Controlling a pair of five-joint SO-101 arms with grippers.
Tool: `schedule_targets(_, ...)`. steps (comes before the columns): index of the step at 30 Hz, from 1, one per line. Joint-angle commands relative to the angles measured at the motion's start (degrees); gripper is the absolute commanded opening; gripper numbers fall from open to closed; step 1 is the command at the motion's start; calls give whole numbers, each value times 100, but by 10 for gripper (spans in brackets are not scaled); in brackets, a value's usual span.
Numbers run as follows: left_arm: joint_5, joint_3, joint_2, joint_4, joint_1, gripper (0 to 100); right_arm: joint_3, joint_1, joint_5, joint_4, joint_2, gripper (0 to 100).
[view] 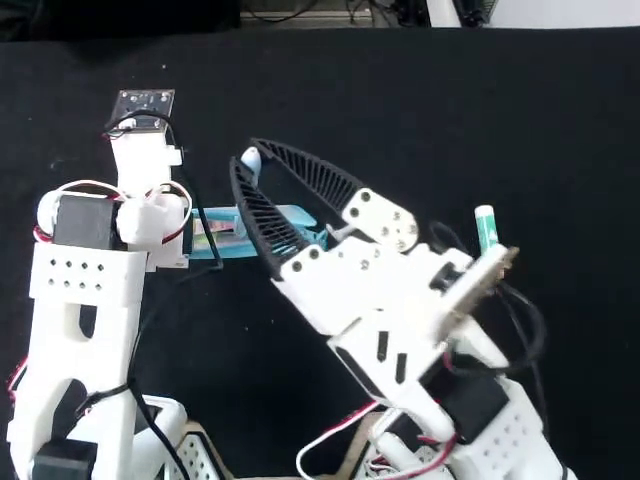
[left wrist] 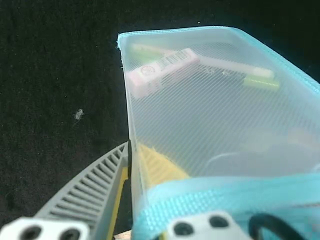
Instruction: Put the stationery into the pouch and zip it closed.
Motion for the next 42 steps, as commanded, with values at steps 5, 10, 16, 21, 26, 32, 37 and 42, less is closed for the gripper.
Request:
schedule_targets(5, -18, 268, 79, -35, -101, 30, 611, -35, 0, -167, -110, 11)
schedule_targets(10, -18, 268, 70, -35, -101, 30, 1059, -35, 0, 44, -119, 11)
schedule_targets(16, -18, 268, 88, -35, -101, 30, 1446, -53, 18, 1020, -549, 11)
schedule_targets(21, -18, 268, 88, -35, -101, 30, 1842, -70, 1055, 1662, -945, 11)
schedule_targets(26, -18, 268, 88, -35, -101, 30, 2448, -70, 1582, 1688, -1095, 11)
schedule_targets(32, -18, 268, 97, -35, -101, 30, 2527, -35, 1618, 1837, -1103, 92)
schedule_targets(37, -18, 268, 97, -35, -101, 30, 1745, -35, 1618, 2602, -1130, 191)
schedule_targets(42, -18, 268, 97, -35, -101, 30, 303, -18, 1653, 3587, -1130, 116)
